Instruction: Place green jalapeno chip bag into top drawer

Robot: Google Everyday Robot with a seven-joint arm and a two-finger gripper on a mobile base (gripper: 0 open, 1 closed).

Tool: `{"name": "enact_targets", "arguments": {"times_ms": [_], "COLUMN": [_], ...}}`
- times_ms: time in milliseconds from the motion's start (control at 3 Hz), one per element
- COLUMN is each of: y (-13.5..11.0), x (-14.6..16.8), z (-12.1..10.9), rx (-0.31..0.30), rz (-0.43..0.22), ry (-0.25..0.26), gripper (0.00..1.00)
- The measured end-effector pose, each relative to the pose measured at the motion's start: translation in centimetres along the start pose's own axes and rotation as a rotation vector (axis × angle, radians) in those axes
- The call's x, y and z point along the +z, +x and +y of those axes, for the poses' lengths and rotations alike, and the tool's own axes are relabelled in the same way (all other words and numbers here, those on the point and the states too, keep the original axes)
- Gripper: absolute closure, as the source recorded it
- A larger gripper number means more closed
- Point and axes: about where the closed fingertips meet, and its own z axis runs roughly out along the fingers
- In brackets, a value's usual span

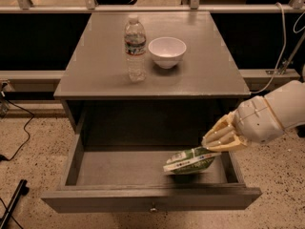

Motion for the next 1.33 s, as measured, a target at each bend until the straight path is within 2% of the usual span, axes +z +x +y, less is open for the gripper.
{"name": "enact_targets", "arguments": {"times_ms": [333,667,1000,1333], "y": [-0.1,-0.1,0.9,2.3], "x": [0.5,1.1,2.1,3.9], "z": [-1.3,-2.2,-2.7,-2.6], "rx": [-0.037,-0.097,-0.155,-0.174], "rz": [-0.016,-0.066,-0.087,-0.081], "ry": [0.075,0.147,0.176,0.165], "gripper": [1.00,1.00,1.00,1.00]}}
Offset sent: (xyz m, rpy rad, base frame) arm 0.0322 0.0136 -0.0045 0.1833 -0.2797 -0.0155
